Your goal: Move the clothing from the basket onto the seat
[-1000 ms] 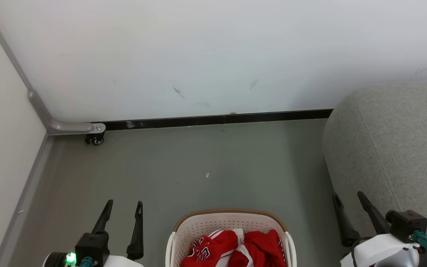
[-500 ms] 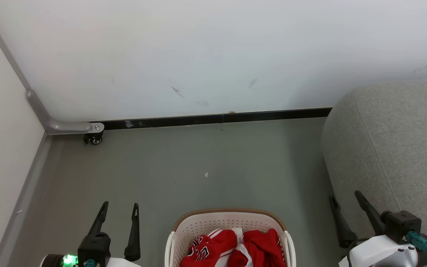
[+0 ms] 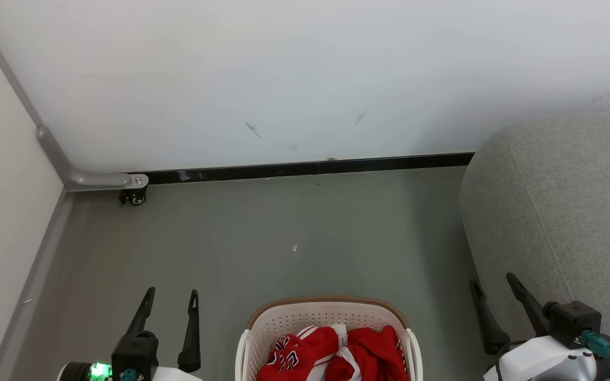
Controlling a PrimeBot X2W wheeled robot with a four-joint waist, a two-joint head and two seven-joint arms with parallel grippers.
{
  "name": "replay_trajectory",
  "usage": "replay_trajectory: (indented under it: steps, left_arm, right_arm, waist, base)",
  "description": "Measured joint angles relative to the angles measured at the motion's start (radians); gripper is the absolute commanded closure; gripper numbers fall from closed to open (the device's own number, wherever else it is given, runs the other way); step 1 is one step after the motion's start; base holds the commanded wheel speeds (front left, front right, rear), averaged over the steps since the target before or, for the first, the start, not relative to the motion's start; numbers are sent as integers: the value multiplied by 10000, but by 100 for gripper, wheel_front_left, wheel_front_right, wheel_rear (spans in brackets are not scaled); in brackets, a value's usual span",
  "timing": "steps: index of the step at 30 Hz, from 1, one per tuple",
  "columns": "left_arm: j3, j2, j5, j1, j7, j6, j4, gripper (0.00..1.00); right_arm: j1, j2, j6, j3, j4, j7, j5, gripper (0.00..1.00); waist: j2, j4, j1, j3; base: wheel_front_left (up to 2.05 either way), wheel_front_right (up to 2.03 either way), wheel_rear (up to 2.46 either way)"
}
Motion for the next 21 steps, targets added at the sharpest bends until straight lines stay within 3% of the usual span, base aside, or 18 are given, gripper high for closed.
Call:
replay_trajectory:
  steps: [21]
  left_arm:
    - [-61, 0, 21, -108, 0, 71, 38, 0]
  right_arm:
    - [-3, 0, 0, -71, -105, 0, 77, 0]
  waist:
    - [0, -61, -1, 201]
  base:
    - [0, 0, 0]
